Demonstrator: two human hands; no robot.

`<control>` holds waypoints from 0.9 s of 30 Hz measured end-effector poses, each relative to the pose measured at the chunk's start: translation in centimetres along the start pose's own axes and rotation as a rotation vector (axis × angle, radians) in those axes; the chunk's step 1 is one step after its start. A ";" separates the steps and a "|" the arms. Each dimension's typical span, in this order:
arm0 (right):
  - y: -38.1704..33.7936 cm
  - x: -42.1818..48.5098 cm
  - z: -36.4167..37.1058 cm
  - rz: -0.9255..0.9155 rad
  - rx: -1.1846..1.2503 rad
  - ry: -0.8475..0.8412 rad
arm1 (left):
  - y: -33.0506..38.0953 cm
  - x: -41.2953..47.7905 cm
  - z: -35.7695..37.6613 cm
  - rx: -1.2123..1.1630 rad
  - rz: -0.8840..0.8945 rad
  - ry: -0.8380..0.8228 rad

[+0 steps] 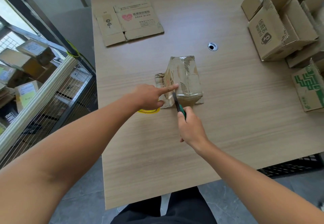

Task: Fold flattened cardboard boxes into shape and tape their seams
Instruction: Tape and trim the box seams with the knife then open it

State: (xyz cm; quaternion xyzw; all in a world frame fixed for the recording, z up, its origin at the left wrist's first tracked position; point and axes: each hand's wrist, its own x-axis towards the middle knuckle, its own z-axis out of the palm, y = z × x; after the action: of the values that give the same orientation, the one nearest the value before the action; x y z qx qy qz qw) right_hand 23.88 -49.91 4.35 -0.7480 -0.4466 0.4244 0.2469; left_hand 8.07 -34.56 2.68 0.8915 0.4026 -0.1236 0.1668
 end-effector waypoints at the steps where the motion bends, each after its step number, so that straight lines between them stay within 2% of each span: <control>1: -0.2 0.1 -0.2 0.013 -0.021 -0.005 | 0.0 -0.1 0.0 -0.009 -0.005 0.005; 10: -2.2 0.9 -0.1 0.020 -0.267 -0.035 | 0.3 -0.3 0.1 -0.055 -0.007 0.015; 15: -2.8 1.2 -0.5 -0.008 -0.371 -0.034 | 0.6 -0.3 0.4 -0.166 -0.123 0.136; 27: -3.7 1.2 -1.0 -0.072 -0.380 -0.036 | 1.0 -0.7 1.3 -0.304 -0.170 0.056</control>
State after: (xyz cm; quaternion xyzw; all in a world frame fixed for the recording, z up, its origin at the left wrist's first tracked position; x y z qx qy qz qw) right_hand 23.29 -47.09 7.14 -0.7570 -0.5494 0.3367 0.1082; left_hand 8.26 -36.12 1.94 0.8219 0.4950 -0.0502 0.2772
